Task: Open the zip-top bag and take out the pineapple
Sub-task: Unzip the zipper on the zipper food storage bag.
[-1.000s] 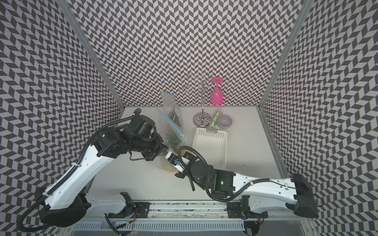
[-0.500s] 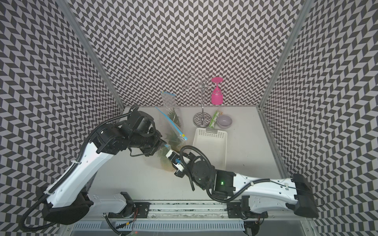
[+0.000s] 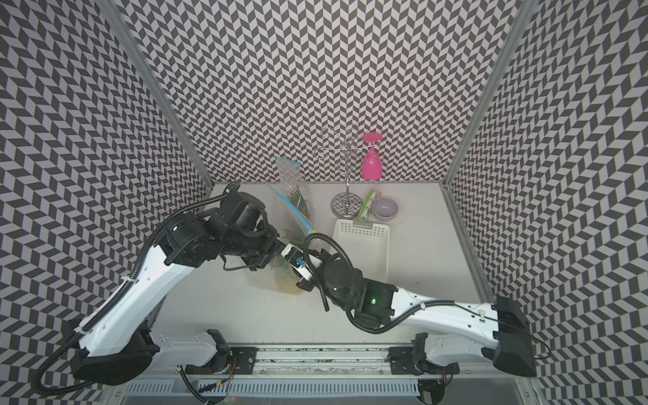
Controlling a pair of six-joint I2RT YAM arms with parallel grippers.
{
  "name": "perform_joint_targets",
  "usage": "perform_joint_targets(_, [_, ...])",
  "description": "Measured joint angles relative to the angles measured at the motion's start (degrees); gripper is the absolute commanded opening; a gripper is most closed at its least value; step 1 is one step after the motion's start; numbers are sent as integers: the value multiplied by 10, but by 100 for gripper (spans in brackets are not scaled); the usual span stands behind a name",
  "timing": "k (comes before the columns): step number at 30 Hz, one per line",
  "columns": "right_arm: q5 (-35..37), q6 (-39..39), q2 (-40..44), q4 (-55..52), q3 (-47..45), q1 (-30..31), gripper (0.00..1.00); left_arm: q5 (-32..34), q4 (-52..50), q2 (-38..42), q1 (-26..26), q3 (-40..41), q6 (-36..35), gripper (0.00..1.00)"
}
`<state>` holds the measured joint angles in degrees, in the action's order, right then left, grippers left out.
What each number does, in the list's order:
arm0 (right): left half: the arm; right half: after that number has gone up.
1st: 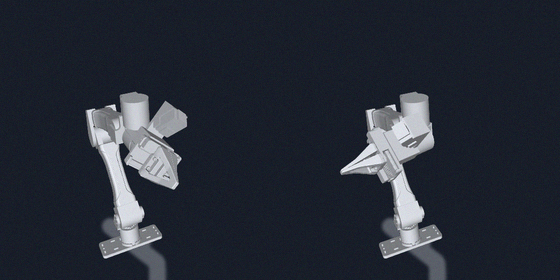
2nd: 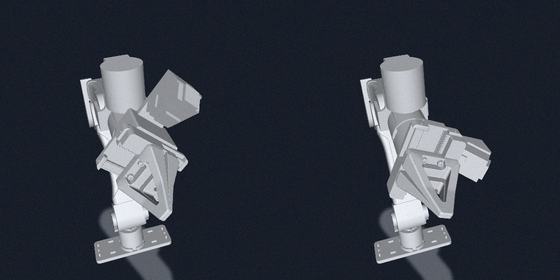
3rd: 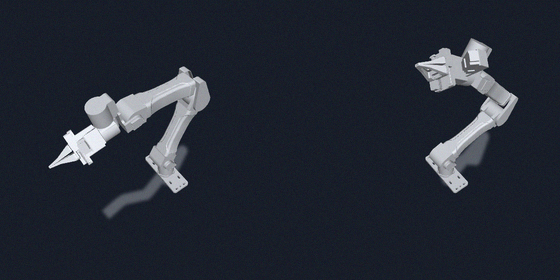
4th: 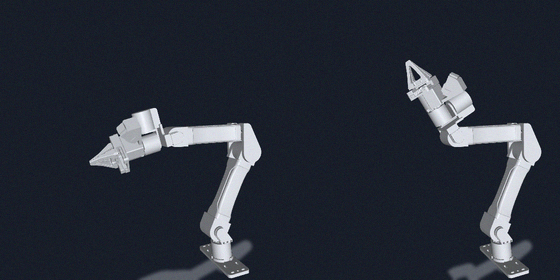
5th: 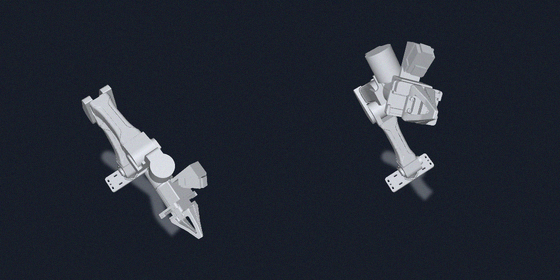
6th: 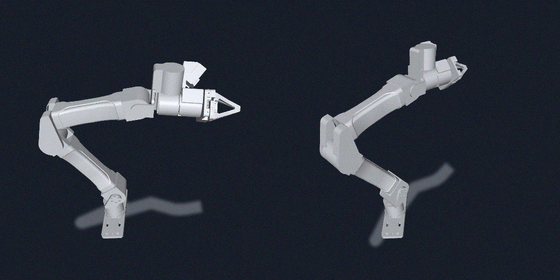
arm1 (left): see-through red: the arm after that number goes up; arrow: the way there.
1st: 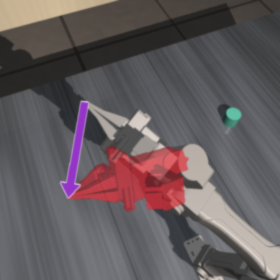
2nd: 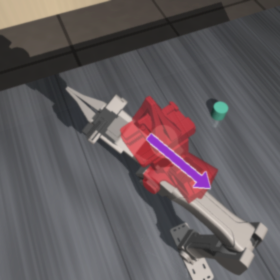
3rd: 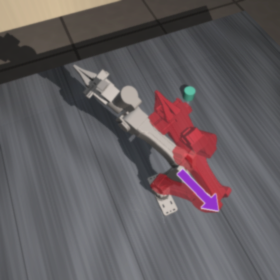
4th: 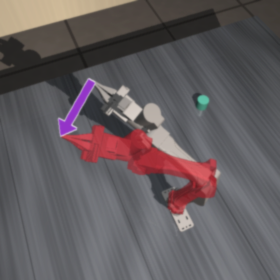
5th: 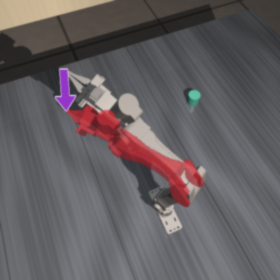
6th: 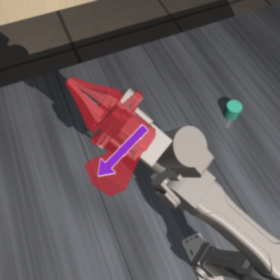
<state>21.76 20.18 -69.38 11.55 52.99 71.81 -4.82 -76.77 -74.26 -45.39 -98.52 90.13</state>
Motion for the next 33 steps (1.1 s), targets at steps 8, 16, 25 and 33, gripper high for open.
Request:
perform_joint_targets(8, [-12,-2,-12,0,2,0,10,-2,0,5,0,0,1,18])
perform_joint_targets(16, [-10,-2,-16,5,2,0,0,1,0,5,0,0,8,36])
perform_joint_targets(25, [-7,2,-15,8,2,1,0,1,0,5,0,0,8,20])
perform_joint_targets(33, [1,16,-10,17,-10,10,0,0,0,5,0,8,3,12])
